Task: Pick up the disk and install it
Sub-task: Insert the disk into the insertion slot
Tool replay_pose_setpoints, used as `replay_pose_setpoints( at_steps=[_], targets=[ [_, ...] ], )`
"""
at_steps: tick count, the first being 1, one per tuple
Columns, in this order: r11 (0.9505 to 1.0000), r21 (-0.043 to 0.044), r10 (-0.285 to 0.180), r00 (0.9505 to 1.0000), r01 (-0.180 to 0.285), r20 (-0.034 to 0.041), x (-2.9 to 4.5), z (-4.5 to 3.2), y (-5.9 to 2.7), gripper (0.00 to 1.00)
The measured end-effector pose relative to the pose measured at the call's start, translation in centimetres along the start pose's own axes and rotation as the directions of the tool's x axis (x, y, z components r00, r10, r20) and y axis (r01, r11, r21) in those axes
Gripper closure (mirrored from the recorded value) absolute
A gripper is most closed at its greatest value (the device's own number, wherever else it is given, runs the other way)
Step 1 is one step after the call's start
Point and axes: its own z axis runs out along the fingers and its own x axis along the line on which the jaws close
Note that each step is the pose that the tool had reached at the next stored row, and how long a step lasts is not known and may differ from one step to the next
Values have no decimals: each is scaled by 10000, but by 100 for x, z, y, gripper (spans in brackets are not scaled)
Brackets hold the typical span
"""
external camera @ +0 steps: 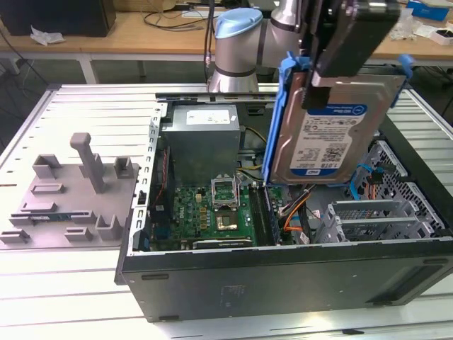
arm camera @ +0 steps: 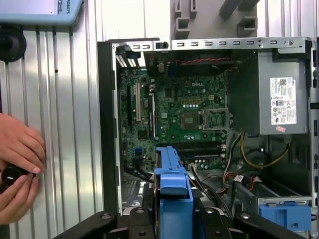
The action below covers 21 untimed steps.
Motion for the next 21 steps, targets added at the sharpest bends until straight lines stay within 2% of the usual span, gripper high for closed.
replay_pose_setpoints(
  at_steps=[13,16,17,21],
  targets=[
    [10000,0,1,10000,-1,0,52,3,-470,63],
    [10000,0,0,10000,0,0,54,4,-630,63],
    [10000,0,-2,10000,2,1,53,5,-712,63],
    [10000,0,-2,10000,2,0,50,5,-871,63]
  ],
)
